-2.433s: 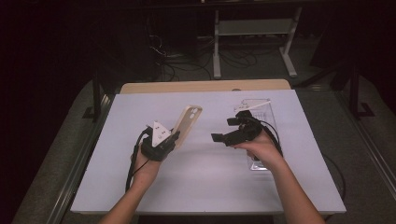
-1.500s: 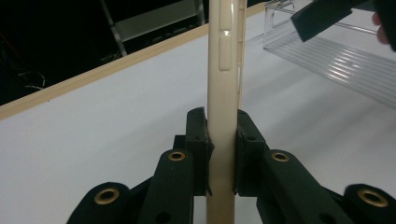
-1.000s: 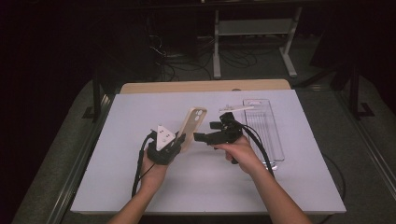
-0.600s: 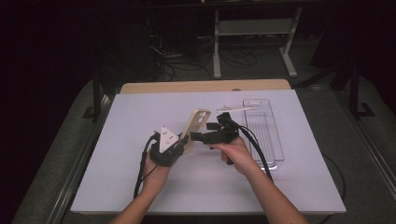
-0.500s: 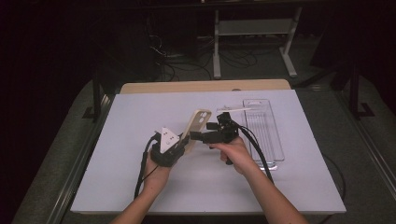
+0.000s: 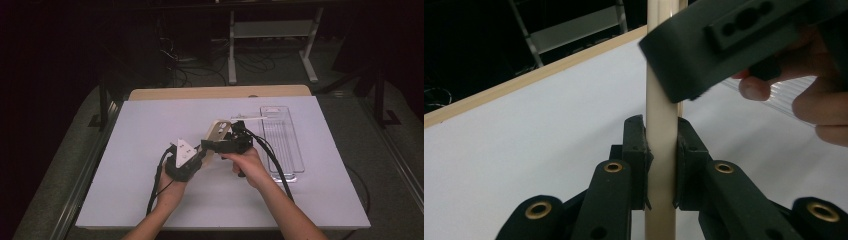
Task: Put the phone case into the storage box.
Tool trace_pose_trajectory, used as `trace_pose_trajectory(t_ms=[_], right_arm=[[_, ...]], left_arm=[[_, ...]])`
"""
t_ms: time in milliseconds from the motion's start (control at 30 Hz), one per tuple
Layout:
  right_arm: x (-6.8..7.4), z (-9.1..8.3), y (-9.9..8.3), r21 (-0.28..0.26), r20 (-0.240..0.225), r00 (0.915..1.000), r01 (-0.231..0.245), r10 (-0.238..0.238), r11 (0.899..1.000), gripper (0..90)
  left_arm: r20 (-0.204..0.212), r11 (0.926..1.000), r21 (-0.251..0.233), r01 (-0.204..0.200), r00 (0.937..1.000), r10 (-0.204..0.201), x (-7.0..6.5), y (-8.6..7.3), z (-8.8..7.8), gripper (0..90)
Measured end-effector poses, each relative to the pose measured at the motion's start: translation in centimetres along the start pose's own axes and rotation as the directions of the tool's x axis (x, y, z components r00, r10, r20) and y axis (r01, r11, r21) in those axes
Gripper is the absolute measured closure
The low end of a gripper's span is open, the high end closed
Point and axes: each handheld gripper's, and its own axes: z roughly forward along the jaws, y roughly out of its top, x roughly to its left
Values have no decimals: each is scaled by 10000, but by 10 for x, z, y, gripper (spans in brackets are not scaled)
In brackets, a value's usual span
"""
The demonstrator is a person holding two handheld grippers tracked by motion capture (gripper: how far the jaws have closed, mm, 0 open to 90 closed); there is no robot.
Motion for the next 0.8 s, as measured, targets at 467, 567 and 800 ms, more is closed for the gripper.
trace_pose_trajectory(t_ms=[467, 567, 800], right_arm=[[-2, -1, -1, -141, -61, 9992, -408, 408, 9991, 45], [-3, -1, -1, -133, -75, 9990, -431, 430, 9990, 49], [-4, -2, -1, -166, -148, 9978, -643, 640, 9978, 67]], left_arm=[[36, 10000, -57, 27, 10000, -27, -6, -1, 0, 790], [31, 10000, -48, -45, 10000, 45, -7, -1, 1, 790], [16, 10000, -83, -56, 10000, 56, -9, -2, 1, 789]])
